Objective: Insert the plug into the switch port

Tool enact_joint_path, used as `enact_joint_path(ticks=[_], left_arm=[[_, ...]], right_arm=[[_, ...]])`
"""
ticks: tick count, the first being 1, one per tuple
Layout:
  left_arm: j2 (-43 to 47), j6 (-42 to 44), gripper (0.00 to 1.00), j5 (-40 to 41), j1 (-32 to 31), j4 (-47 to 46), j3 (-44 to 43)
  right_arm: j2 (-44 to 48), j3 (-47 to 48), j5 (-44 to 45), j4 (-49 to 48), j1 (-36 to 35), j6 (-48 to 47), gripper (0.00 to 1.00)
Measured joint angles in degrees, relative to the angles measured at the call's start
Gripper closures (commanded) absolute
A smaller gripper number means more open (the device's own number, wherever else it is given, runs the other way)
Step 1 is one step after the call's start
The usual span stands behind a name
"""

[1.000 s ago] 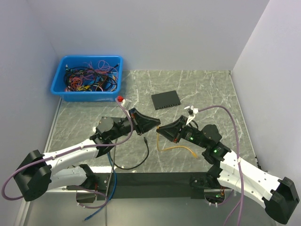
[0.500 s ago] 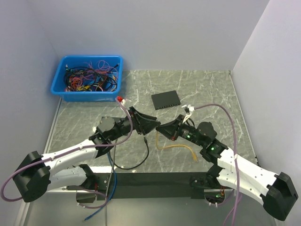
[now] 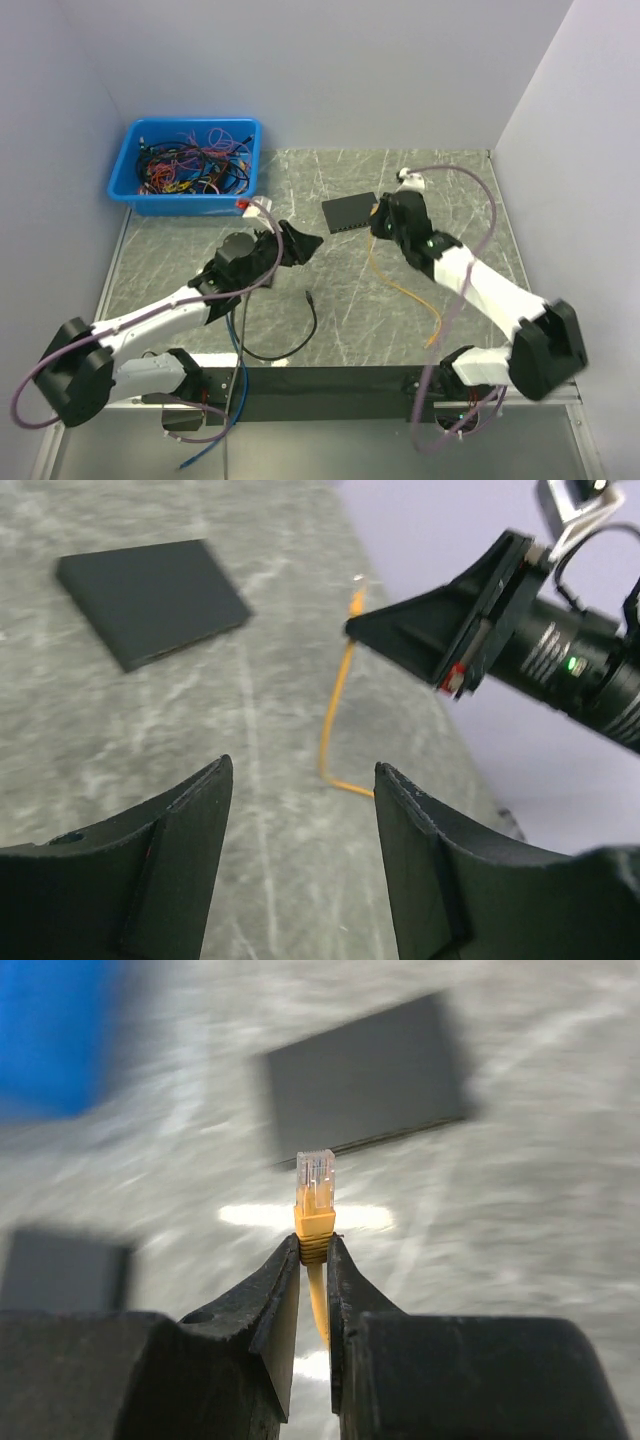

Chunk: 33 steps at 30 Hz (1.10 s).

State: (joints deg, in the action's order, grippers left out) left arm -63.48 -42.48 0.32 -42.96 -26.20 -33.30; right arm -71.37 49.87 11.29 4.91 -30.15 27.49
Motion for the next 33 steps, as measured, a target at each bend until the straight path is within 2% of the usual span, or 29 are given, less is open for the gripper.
enact_joint_path(ticks=[5,11,20,25,33], left_arm=[[-8.66,0.09,0.37,3.17,1.16,2.12,-4.39],[-18.53,0.22,0.39,4.00,3.39,2.08,-8.96],[-33.31,0.33,0.41,2.51,8.39,0.44,-16.20],[-40.59,0.28,0.42,0.33,9.31,-1.64,-20.44],[-50.82,0.44,0.43,-3.63,9.70,-1.73,-31.47]], right_arm=[[-15.45,9.92,6.05,6.40,7.28,-1.36,1.00],[-35.12,30.47,14.25,16.17,11.61,-4.92,1.00],[-53.44,48.41,13.86,24.70,13.38,-7.52,1.00],[-56.52,51.21,10.91,28.52,13.38,-8.52,1.00],[-58.31,55.98,0.42,31.67,13.49,-9.31,1.00]])
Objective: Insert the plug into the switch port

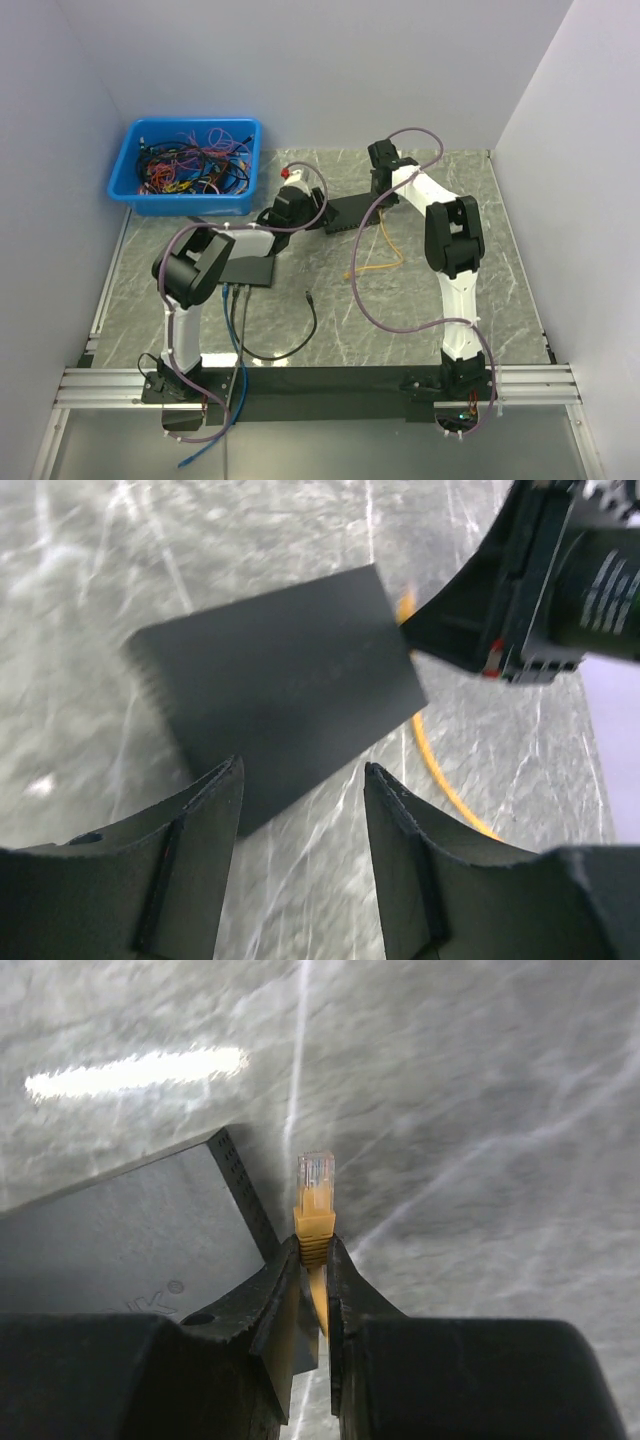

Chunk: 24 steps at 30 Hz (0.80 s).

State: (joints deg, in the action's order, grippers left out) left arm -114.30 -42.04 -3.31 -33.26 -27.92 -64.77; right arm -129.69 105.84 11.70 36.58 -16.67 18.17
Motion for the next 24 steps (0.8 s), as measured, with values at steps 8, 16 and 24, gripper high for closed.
enact_joint_path(ticks=[8,16,24], left_arm=[[-5.99,-1.07,0.46,-4.07,0.68,-0.85,-4.68],[0.63,-0.50,0.44,-0.63,1.01,-0.52,3.34],[2.56,0.44,0.43,1.95,2.34,1.11,4.02]], right_arm=[[-1.51,0.00,-6.95,0.11,0.20,0.13,1.00],[-1.51,-0.04,-8.72,0.00,0.48,0.17,1.00],[-1.99,0.85,-9.86,0.37,0.39,0.17,1.00]])
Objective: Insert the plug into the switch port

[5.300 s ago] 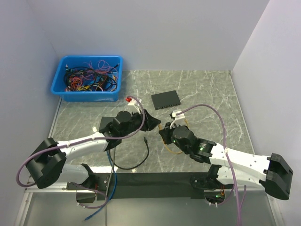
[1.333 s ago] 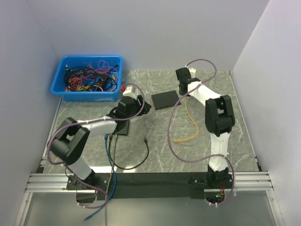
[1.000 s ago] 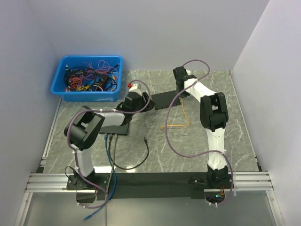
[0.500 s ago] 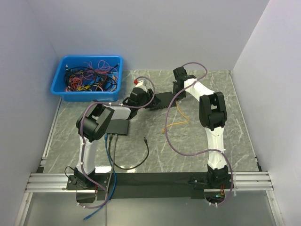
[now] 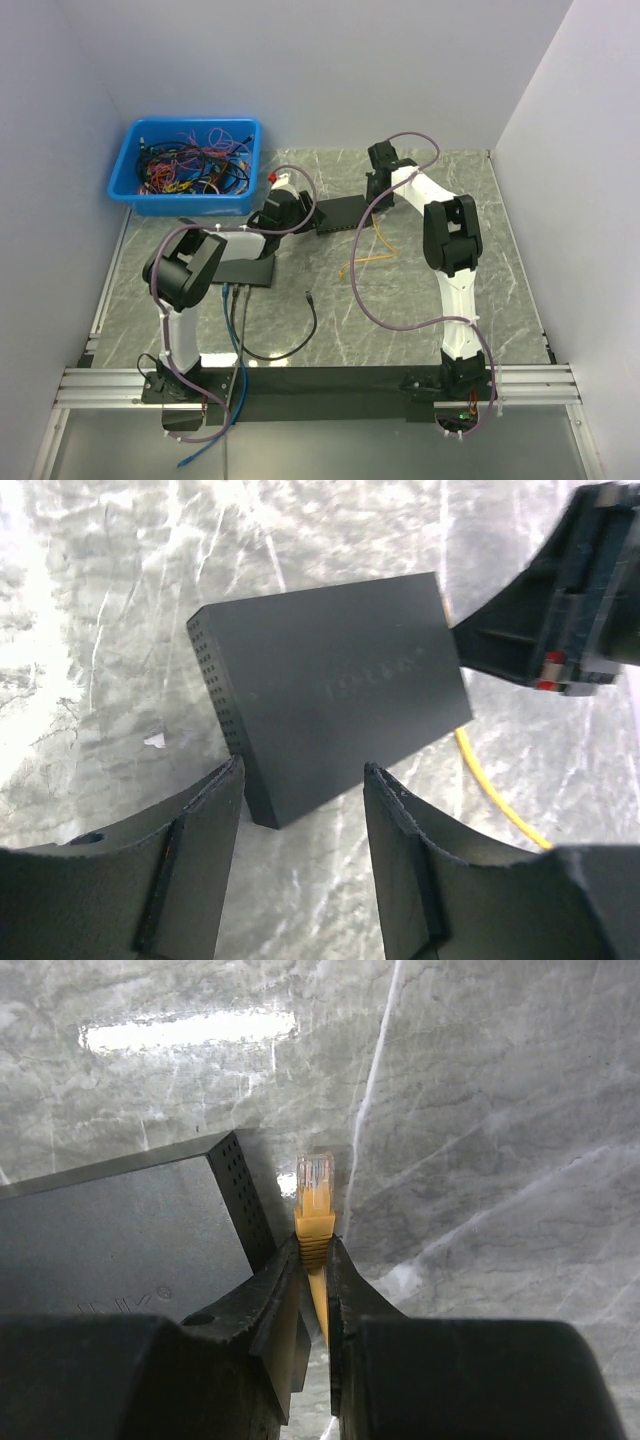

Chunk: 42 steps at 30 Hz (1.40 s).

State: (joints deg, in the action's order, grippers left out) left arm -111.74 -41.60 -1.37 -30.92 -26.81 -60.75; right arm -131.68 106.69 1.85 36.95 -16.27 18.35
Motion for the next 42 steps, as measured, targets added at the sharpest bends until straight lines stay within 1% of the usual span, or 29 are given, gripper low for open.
enact_joint_path(ticks=[7,12,15,18,22,26,31,36,42], left_arm=[[-5.18,-0.04,0.44,-1.05,0.11,0.00,-1.88],[-5.27,-0.68,0.44,-1.81,0.66,-0.46,-1.68],[-4.50,-1.62,0.45,-1.79,0.87,-1.60,-0.13],[-2.21,-2.62,0.45,-1.77,0.79,-1.90,3.13],[2.89,-4.11,0.45,-1.11,-0.35,-1.64,9.60],[8.11,-5.64,0.46,0.22,-2.58,-0.74,15.56],[14.29,-7.61,0.45,0.33,-4.46,-0.24,22.69],[20.70,-9.18,0.45,0.83,-6.40,-0.33,29.62],[26.93,-10.78,0.45,0.11,-9.14,-0.26,35.71]], right_arm=[[-0.24,0.31,0.20,0.04,-1.01,-0.07,1.00],[-0.26,0.31,1.60,0.00,-1.92,-0.26,1.00],[-0.26,0.15,2.14,-0.20,-2.69,-0.28,1.00],[-0.09,-0.68,3.13,-1.42,-4.07,-0.35,1.00],[1.99,-5.05,5.81,-5.31,-6.95,-0.48,1.00],[6.03,-12.37,8.24,-9.70,-9.68,-0.26,1.00],[12.55,-22.77,8.33,-13.27,-12.24,0.46,1.00],[18.62,-30.88,8.28,-12.81,-15.13,1.31,1.00],[23.15,-36.20,11.02,-10.62,-17.53,3.67,1.00]])
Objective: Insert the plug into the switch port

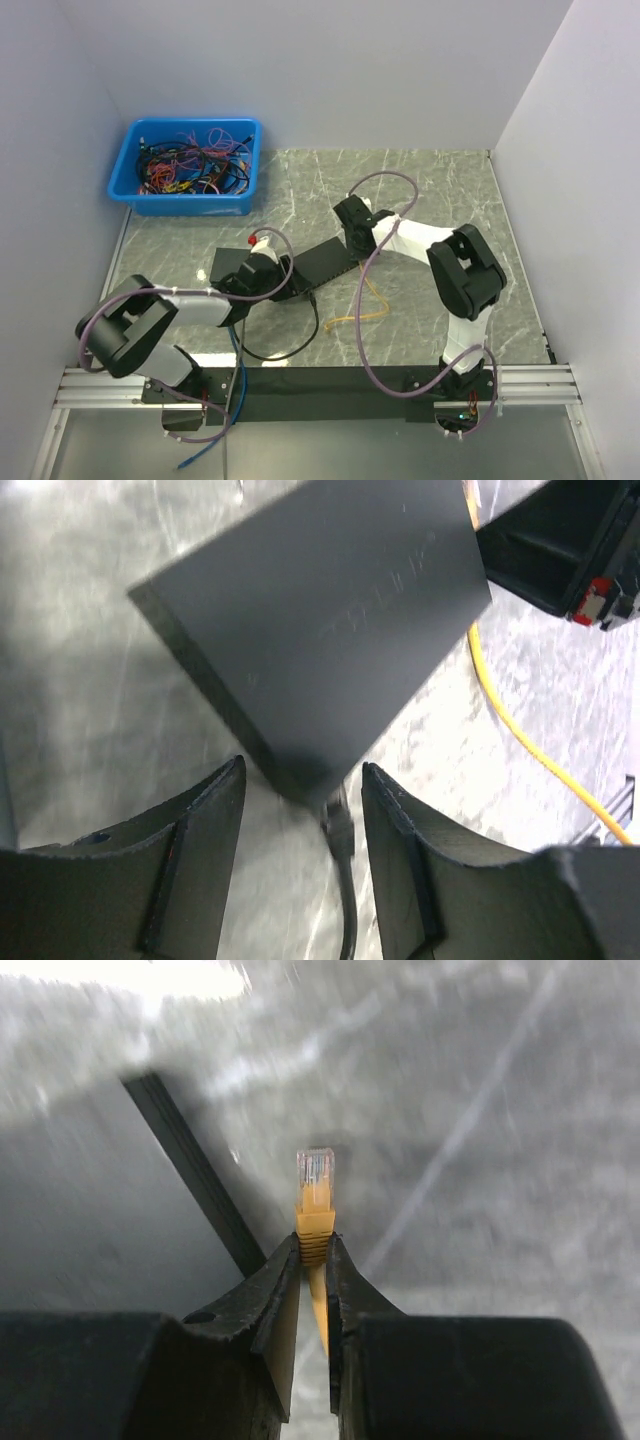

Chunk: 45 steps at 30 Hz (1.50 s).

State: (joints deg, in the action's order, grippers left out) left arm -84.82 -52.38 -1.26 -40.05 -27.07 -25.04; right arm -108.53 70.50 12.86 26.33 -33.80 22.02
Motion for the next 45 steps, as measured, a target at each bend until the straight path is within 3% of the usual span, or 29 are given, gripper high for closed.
enact_joint_path(ticks=[10,17,27,34,45], left_arm=[[11.32,0.85,0.41,3.96,-0.20,6.08,1.36],[9.35,4.55,0.41,4.11,5.01,8.39,-6.38],[-2.73,8.70,0.43,-0.74,10.73,3.28,-14.14],[-12.28,9.38,0.43,-4.76,11.65,0.20,-18.18],[-17.64,9.66,0.44,-9.25,11.74,-2.86,-18.27]], right_arm=[[15.19,-11.26,6.51,2.40,-2.73,4.37,1.00],[21.86,-13.09,5.62,2.86,-8.79,4.92,1.00],[17.97,-18.43,-2.08,-0.02,-20.57,6.99,1.00],[13.62,-16.79,-3.48,-1.81,-21.84,6.95,1.00],[9.29,-12.07,-3.08,-1.95,-21.84,6.43,1.00]])
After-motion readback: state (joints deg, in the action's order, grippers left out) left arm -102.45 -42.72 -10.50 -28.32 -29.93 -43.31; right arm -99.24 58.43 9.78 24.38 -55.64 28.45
